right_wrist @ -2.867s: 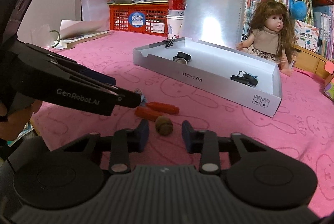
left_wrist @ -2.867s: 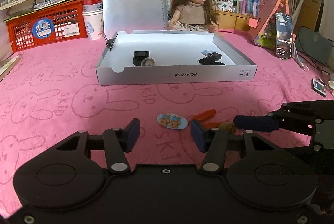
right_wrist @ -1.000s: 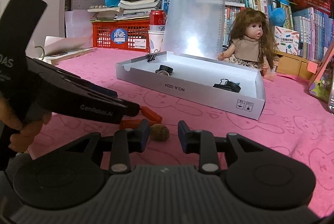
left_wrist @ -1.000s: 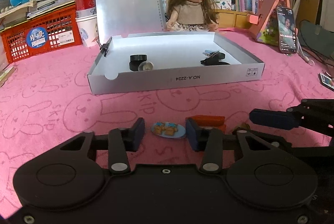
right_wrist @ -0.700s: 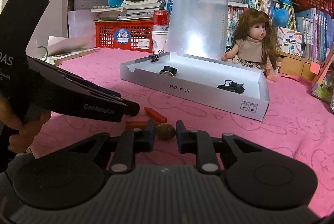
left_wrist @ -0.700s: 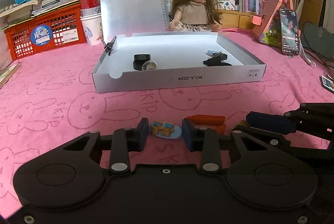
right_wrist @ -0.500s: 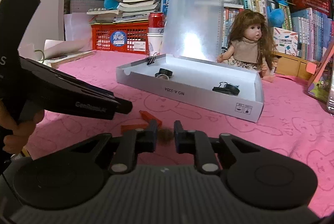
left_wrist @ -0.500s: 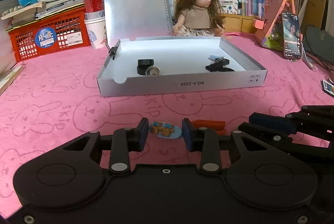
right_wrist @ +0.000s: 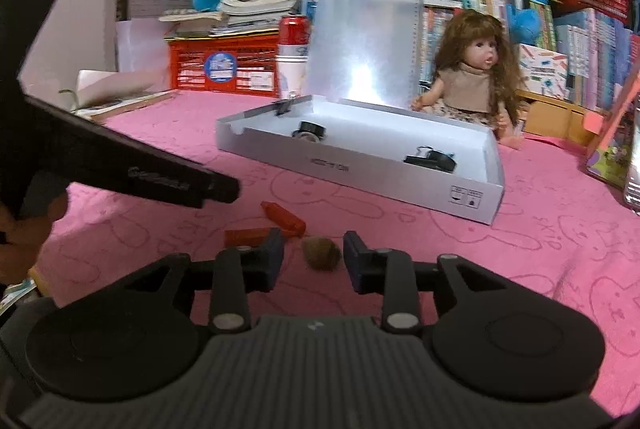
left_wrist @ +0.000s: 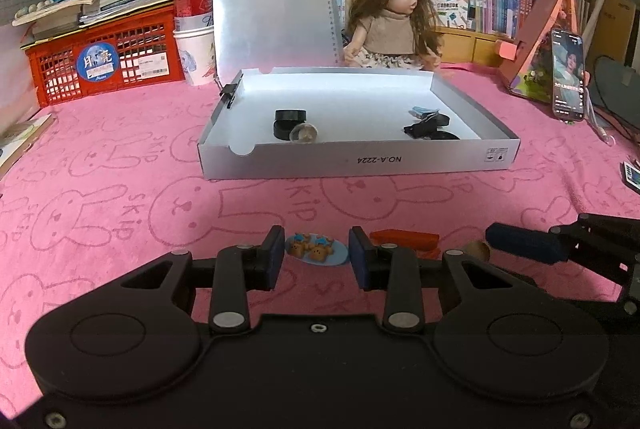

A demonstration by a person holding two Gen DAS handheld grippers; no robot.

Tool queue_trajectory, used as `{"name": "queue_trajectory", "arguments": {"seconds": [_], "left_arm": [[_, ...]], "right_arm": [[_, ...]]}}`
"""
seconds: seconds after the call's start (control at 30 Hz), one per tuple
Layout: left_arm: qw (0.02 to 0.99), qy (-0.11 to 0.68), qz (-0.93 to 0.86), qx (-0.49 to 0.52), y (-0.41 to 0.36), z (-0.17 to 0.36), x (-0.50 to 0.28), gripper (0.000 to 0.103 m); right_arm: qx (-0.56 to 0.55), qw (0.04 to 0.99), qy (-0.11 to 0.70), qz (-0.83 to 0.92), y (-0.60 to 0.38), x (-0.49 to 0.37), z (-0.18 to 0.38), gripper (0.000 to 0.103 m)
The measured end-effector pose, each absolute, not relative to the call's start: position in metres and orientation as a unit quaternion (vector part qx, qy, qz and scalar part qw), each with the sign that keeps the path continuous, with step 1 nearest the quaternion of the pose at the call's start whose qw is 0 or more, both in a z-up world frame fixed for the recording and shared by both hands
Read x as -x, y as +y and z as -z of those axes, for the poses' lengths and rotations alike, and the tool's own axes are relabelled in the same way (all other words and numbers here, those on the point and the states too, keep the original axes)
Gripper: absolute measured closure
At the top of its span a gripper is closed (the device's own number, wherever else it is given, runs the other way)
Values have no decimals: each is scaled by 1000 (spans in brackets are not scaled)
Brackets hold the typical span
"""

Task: Organize rigid objects
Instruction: 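Carry the patterned disc and brown nut over the white box with both tools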

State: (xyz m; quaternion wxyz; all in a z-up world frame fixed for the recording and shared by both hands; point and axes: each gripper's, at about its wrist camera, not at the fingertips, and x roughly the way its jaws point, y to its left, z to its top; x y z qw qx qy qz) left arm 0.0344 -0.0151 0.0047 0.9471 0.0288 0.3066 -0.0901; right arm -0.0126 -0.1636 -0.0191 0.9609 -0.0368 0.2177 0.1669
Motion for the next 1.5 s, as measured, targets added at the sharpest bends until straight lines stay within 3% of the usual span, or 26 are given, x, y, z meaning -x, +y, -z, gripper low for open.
{"name": "queue_trajectory", "arguments": {"seconds": [0.13,0.2,0.27,1.5], "left_arm": [[947,306,88,-29,-15,-4,-35,70],[948,306,85,-29,-15,-4,-35,70],[948,307,83,-28,-15,-4,-36,70],[947,317,44,-2,-32,-32,-96,70]], "right_arm": [[25,958,236,-158,-166,5,22,50],[28,958,237,-161,-166,6,22,67],[31,957,237,-165,-164,8,22,76],[-33,962,250,-107,-191,-42,-14,76]]}}
